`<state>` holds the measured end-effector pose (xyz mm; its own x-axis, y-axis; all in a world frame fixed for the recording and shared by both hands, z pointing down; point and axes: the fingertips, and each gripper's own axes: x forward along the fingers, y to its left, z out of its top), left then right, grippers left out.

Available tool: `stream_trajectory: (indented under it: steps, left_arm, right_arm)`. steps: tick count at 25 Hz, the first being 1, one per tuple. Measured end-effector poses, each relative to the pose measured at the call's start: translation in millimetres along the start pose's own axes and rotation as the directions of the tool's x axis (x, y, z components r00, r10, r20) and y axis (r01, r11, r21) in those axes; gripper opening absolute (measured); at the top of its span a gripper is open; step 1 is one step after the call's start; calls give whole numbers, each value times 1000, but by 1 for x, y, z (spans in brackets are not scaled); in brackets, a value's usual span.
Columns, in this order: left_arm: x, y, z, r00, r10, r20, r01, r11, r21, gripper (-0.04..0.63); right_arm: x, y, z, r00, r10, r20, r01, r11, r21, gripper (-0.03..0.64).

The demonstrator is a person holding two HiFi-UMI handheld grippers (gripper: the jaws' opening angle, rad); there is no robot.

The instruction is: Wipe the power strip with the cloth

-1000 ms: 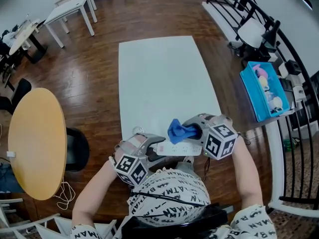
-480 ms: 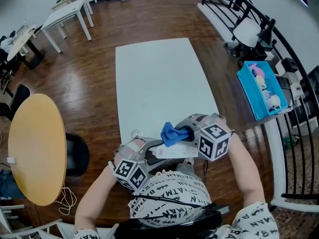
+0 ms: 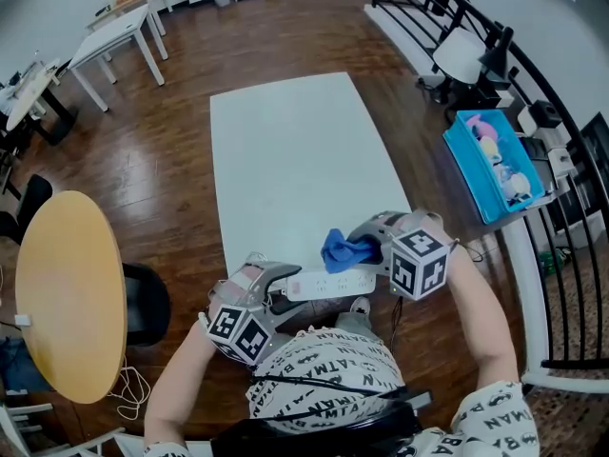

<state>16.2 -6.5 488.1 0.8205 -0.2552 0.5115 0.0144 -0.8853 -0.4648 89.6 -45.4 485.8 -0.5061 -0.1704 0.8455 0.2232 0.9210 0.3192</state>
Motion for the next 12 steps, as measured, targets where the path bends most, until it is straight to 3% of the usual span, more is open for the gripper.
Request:
stream_trajectory:
  steps: [7,12]
  left_arm:
    - [-7,5,-4,1000,24,4,-24,999,-35,282]
    - [-14,16,-12,997,71,10,-70,993,-93,282]
  right_arm:
    - [-12,3,-27,999,-23,-40,25,998,53,137]
    - [-23,-5,-46,993,-108,-42,113,984,136,137]
